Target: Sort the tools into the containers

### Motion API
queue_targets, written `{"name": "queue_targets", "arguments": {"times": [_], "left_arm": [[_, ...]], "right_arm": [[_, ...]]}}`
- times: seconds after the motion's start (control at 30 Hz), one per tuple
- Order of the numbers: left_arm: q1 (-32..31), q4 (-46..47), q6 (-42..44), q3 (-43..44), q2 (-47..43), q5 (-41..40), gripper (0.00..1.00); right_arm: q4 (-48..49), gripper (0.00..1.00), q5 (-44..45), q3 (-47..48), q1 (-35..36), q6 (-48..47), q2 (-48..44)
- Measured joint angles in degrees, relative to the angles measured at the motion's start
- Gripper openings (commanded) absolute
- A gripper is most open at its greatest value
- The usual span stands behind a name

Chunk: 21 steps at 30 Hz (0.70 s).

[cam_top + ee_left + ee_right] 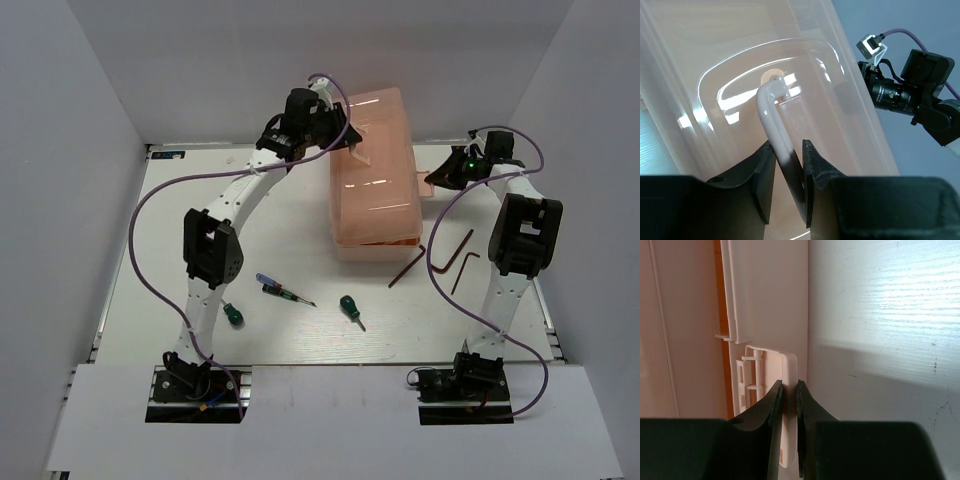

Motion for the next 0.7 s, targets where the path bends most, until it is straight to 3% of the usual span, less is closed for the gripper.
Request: {"name": "queue_targets", "arguments": {"times": [0.2,0.7], "left_arm": [[1.81,0.24,0.72,-4.31,-3.96,-0.09,0.00],[12.33,7.13,3.58,-28.96,-20.48,1.03,0.00]], "right_arm": [[-0.42,0.00,0.17,0.15,0.00,-0.42,0.00],[-1.29,0.00,-0.46,0.15,-0.02,-1.01,0.00]]}}
